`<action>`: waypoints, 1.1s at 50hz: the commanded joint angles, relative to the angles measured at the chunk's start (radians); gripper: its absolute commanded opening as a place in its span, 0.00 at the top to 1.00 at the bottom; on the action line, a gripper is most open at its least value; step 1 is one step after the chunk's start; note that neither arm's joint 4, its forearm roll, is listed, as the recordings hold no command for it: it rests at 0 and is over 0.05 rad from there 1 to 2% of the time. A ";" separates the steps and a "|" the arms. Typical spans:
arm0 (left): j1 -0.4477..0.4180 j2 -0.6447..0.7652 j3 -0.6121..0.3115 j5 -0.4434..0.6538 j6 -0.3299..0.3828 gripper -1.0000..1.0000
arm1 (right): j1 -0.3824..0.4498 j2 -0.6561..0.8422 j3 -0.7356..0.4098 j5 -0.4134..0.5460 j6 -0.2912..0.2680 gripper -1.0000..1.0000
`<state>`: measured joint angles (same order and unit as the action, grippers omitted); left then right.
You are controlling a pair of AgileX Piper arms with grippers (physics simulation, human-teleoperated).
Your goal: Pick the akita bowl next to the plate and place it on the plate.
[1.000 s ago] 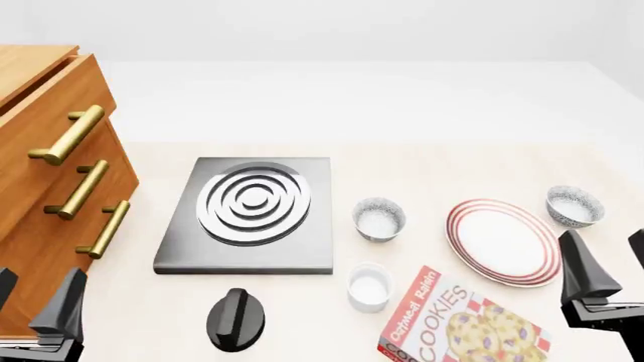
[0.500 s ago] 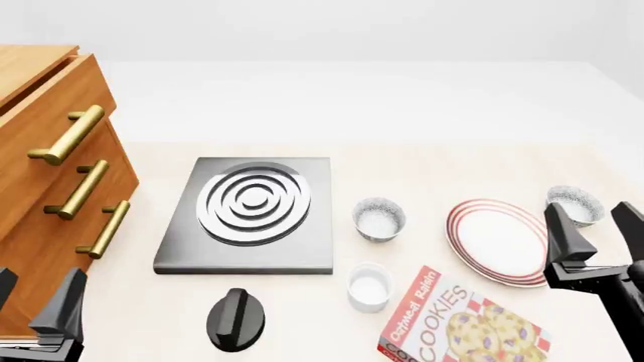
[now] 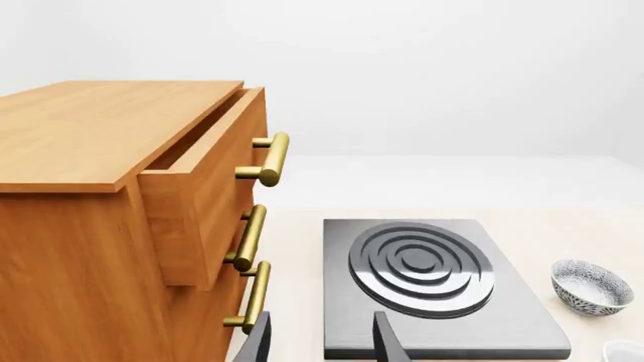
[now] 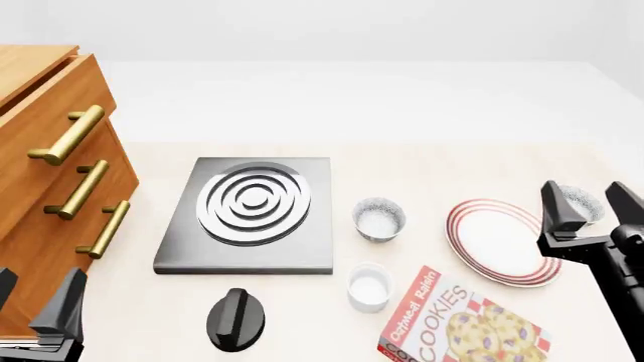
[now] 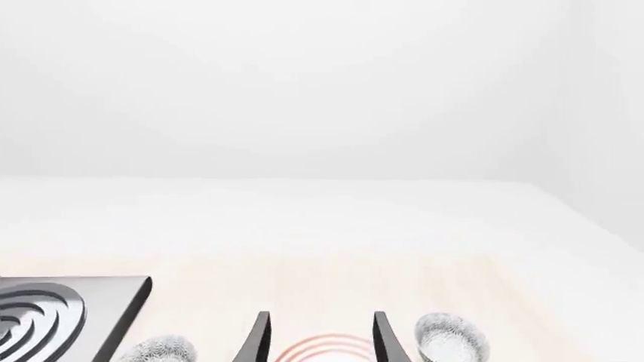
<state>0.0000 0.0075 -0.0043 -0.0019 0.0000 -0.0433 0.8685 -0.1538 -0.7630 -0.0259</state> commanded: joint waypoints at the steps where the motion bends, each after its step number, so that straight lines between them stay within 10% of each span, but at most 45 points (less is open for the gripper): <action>1: 0.000 0.000 0.000 0.000 0.000 0.00 | -0.020 0.095 -0.037 -0.052 0.000 0.00; 55: 0.000 0.000 0.000 0.000 0.000 0.00 | -0.129 0.450 -0.239 -0.155 -0.058 0.00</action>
<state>0.0000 0.0075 -0.0043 -0.0019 0.0000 -0.1522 1.2758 -0.3584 -0.9180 -0.0778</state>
